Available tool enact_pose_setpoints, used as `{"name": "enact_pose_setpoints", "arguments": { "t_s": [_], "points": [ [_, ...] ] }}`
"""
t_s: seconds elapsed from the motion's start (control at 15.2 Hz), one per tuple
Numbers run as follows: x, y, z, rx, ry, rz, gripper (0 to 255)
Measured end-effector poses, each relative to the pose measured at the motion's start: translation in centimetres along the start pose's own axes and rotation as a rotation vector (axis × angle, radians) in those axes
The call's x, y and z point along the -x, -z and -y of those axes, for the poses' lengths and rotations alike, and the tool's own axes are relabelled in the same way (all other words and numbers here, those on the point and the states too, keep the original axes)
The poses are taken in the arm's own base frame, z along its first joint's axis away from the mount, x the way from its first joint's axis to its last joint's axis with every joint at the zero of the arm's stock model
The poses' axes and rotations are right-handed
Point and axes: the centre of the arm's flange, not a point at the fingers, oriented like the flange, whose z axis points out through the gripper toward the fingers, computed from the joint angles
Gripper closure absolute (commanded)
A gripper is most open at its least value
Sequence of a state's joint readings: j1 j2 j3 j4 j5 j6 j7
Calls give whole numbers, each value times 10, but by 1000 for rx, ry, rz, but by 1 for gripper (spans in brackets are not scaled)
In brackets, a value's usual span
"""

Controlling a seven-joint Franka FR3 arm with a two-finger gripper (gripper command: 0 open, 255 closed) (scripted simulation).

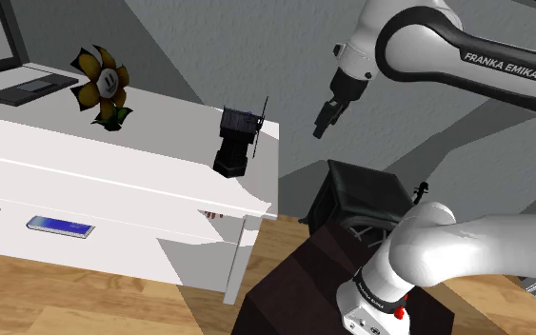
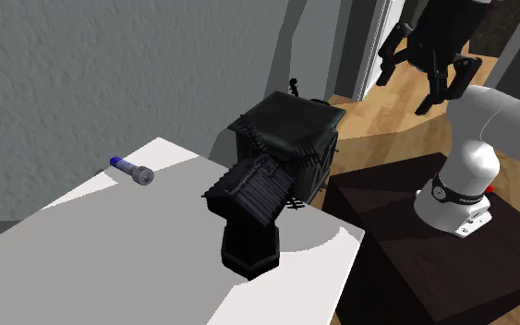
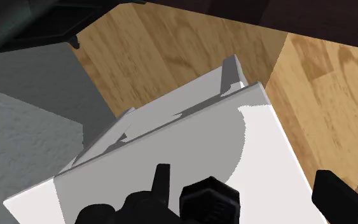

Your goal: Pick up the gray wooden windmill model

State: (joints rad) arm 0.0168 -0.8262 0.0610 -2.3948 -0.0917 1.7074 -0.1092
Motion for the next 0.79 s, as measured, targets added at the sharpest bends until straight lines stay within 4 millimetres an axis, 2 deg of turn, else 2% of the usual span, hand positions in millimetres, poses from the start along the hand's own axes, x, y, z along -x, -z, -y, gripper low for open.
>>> {"name": "enact_pose_setpoints", "arguments": {
  "t_s": [0.07,0.13,0.26,0.53,0.79],
  "points": [
    [0,0,0,0,0,0,0],
    [-8,1,-1,-9,-24,16,0],
    [-37,-3,1,-40,-109,74,0],
    [-106,-15,-9,-116,-318,217,0],
    [-170,-38,-28,-194,-533,364,0]
  ]
}}
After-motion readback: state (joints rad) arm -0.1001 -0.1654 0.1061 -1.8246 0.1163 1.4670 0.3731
